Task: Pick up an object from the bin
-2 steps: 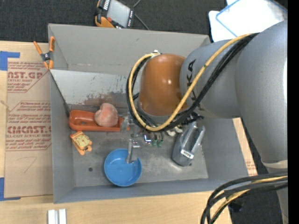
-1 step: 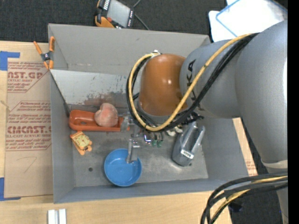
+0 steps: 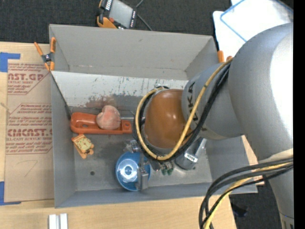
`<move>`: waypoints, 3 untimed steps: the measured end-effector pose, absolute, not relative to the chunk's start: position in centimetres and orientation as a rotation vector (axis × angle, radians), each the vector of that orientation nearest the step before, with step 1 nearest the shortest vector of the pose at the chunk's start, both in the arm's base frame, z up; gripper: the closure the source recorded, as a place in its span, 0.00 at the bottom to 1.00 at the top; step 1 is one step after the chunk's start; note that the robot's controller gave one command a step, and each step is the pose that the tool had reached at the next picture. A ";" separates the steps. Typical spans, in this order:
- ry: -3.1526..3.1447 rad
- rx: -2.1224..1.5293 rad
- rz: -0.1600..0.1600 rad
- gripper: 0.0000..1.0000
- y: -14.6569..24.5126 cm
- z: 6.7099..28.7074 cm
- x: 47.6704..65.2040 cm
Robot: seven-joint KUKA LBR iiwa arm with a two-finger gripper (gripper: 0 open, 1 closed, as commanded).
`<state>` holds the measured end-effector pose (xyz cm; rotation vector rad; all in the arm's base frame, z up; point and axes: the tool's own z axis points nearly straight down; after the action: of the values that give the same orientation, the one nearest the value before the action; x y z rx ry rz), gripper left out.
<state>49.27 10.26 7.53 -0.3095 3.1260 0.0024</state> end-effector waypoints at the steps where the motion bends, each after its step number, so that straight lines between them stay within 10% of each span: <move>1: 3.132 -0.114 0.006 1.00 11.6 8.2 50.9; 2: 3.132 -0.113 0.006 1.00 11.6 8.2 50.9; 3: 3.138 -0.100 0.005 1.00 11.5 16.2 51.0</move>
Offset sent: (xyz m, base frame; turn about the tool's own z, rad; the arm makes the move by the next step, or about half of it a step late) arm 0.0000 0.0000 0.0000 0.0000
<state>50.97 11.50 16.17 -0.0998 3.1380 0.0052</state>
